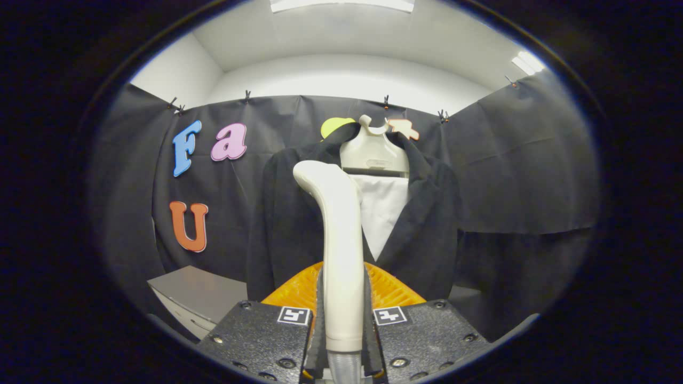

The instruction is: Iron the clothes twice with a garment steamer, once on the left side and once on the right side.

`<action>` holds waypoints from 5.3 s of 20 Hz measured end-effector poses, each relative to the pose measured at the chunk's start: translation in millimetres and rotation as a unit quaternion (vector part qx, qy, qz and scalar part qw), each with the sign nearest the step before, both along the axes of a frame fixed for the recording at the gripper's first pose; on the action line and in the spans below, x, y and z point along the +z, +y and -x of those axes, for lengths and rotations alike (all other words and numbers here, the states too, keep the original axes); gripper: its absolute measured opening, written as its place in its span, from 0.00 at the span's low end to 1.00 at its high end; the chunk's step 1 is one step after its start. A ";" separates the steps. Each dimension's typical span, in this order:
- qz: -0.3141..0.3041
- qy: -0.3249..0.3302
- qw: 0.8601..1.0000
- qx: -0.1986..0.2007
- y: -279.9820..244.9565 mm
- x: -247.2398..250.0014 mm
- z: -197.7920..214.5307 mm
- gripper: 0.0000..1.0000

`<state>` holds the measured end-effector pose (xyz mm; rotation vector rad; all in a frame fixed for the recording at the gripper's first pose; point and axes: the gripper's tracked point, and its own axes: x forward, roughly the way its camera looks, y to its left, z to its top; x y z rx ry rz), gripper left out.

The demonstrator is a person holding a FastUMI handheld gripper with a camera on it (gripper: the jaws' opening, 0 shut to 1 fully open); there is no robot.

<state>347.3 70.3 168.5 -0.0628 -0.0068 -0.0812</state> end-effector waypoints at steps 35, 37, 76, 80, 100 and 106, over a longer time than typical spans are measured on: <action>0.017 0.260 0.963 -0.075 -32.9 -275.4 111.8 0.30; 0.012 0.274 0.958 -0.079 -33.8 -290.2 116.0 0.30; -0.075 0.027 0.996 -0.035 -185.3 -22.7 54.9 0.30; -0.067 -0.017 0.997 -0.026 -188.6 18.3 19.4 0.30; -0.032 -0.010 0.998 -0.045 -197.8 2.6 -1.1 0.30; -0.022 0.036 0.998 -0.055 -190.4 -43.9 16.8 0.30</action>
